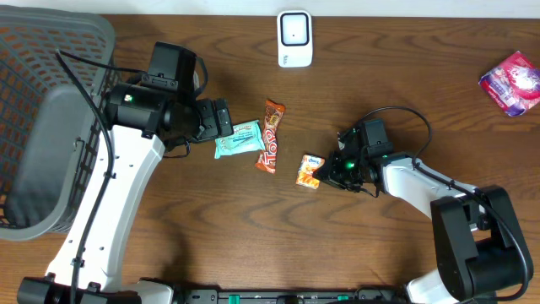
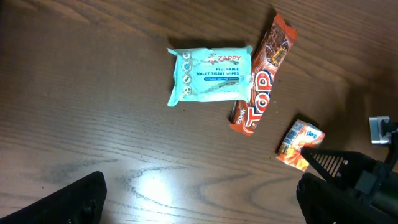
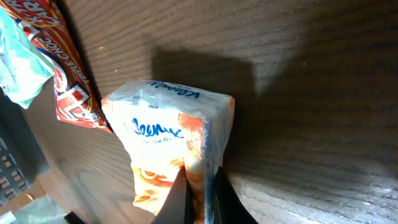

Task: Scan the item barcode
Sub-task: 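Grasp the small orange tissue packet with the right gripper, then lift the orange packet and hold it at the white scanner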

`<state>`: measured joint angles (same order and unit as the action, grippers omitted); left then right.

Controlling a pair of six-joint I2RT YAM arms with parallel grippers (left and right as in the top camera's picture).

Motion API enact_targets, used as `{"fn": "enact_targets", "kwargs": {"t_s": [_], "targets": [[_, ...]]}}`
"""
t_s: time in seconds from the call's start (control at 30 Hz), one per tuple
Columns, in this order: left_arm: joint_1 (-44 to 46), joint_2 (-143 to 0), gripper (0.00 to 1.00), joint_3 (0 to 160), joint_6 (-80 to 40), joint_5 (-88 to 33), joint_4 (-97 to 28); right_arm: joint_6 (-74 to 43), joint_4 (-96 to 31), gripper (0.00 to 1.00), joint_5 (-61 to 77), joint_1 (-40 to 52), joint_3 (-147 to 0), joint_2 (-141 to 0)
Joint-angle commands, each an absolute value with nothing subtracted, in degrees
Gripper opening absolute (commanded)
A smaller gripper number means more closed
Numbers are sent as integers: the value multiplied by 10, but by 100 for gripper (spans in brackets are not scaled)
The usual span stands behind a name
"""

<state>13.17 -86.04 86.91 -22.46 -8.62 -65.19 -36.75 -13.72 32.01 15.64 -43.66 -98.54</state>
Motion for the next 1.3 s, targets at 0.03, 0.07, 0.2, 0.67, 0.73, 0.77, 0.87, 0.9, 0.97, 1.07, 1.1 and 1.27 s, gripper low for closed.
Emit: {"fn": "enact_targets", "kwargs": {"t_s": [0.03,0.07,0.2,0.67,0.73,0.77,0.87,0.9,0.97,1.07,1.1,1.27], "targets": [[131,-861,98,872,-223,-81,-653,-319,-135,1,309,154,-417,-998],[131,-861,98,872,-223,-81,-653,-282,-120,1,359,153,-417,-998],[131,-861,98,872,-223,-81,-653,-216,-67,1,511,145,-417,-997],[131,-861,98,872,-223,-81,-653,-152,95,1,895,131,-417,-997],[131,-861,98,872,-223,-81,-653,-151,94,1,895,132,-417,-997],[131,-861,98,872,-223,-81,-653,-152,95,1,895,132,-417,-997],[131,-861,98,872,-223,-81,-653,-151,95,1,895,132,-417,-997],[131,-861,98,872,-223,-81,-653,-149,95,1,895,132,-417,-997],[131,-861,98,872,-223,-81,-653,-145,95,1,895,132,-417,-997],[131,-861,98,872,-223,-81,-653,-145,95,1,894,132,-417,-997],[131,-861,98,872,-223,-81,-653,-145,95,1,894,132,-417,-997],[131,-861,98,872,-223,-81,-653,-236,107,1,847,131,-417,-997]]}}
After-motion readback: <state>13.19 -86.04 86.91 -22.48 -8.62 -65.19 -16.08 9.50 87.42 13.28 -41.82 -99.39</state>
